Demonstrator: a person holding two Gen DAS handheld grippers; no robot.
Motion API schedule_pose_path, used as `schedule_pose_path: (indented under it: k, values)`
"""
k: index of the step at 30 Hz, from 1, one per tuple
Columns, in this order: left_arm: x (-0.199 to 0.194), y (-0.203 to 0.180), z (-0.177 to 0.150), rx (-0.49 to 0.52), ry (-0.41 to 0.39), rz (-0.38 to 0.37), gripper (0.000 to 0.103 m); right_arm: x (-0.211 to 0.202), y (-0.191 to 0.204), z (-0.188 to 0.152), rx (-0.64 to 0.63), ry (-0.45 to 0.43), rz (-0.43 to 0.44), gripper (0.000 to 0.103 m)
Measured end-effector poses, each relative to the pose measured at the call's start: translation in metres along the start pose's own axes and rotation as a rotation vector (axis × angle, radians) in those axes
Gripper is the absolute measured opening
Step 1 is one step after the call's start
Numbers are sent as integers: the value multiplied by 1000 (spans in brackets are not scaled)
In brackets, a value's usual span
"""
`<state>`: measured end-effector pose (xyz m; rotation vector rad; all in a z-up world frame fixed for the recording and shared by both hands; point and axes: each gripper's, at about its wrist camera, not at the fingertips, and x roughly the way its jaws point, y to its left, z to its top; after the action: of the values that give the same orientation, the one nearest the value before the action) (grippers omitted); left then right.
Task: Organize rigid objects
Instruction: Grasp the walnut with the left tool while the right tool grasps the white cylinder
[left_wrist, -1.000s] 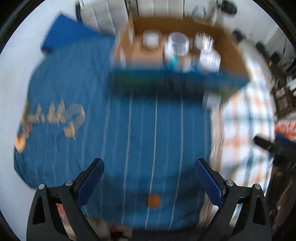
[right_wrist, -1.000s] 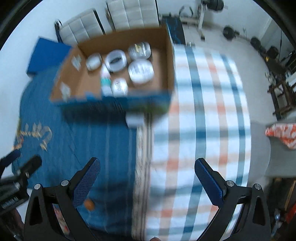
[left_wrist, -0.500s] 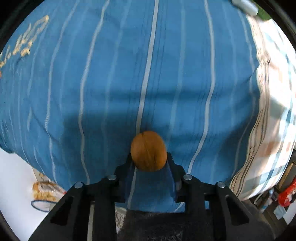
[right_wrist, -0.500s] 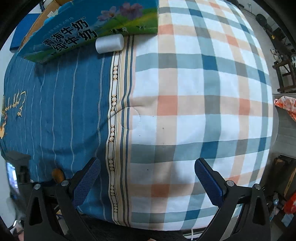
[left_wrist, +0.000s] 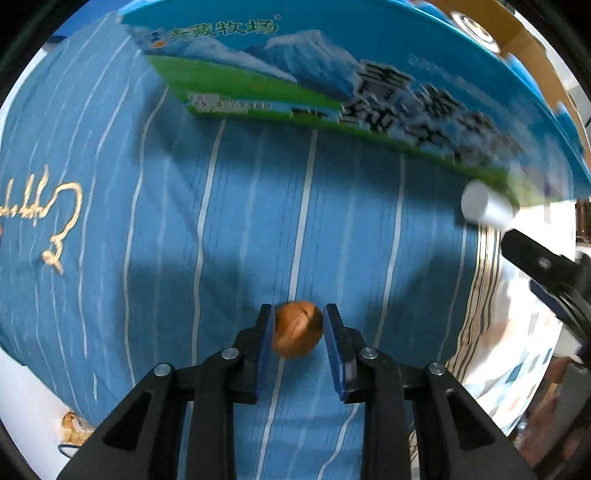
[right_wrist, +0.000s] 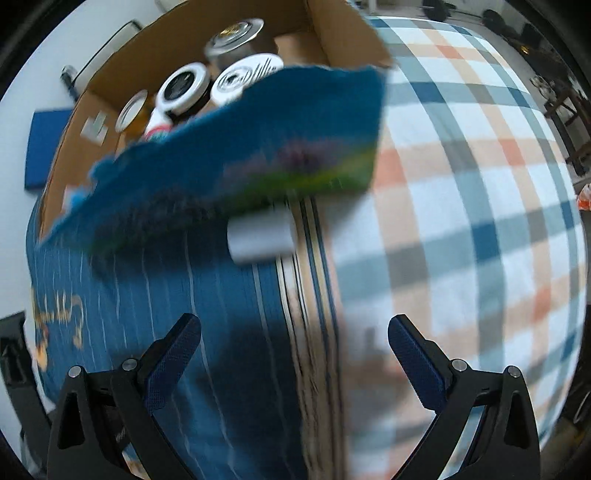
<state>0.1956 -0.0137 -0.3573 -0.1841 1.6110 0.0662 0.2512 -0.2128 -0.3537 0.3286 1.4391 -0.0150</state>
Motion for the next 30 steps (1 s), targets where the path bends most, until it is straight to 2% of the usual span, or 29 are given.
schedule_pose_path:
  k: [3,5,7,9,10,11,12,17,22,25,26,27,28,30]
  values:
    - [3,8,7,1,13,-17,25,18,7,23,38,4,2,91]
    - [3,15,18,-5,22,-34,25,29,12,32,50,12,-9,79]
    - [5,34,29,-22,37,-72,25,38,12,35,78,19,4,74]
    - [9,55,35,-64,60,-121,32,38,13,37,86,-9,-5,66]
    - [9,60,36,-79,64,-142,33,37,14,38,83,-25,-8,54]
    - [8,66,34,-91,67,-158,39,36,14,38,72,-27,-19,49]
    - [8,71,32,-97,72,-163,44,35,14,38,65,-26,-31,49]
    - [7,80,22,-79,91,-157,51,28,13,20,5,24,-66,49]
    - [18,68,15,-38,129,-153,52,20,2,-9,-24,99,-67,49]
    - [28,54,16,5,128,-114,52,16,-2,-19,-30,107,-59,49]
    - [31,49,15,31,115,-83,51,15,-3,-23,-34,106,-58,49]
    - [32,46,14,55,98,-50,37,15,-5,-26,-33,111,-57,49]
    - [34,41,12,76,86,-18,32,15,-6,-28,-30,118,-56,49]
    - [33,31,6,116,63,26,32,16,-9,-34,-25,124,-57,49]
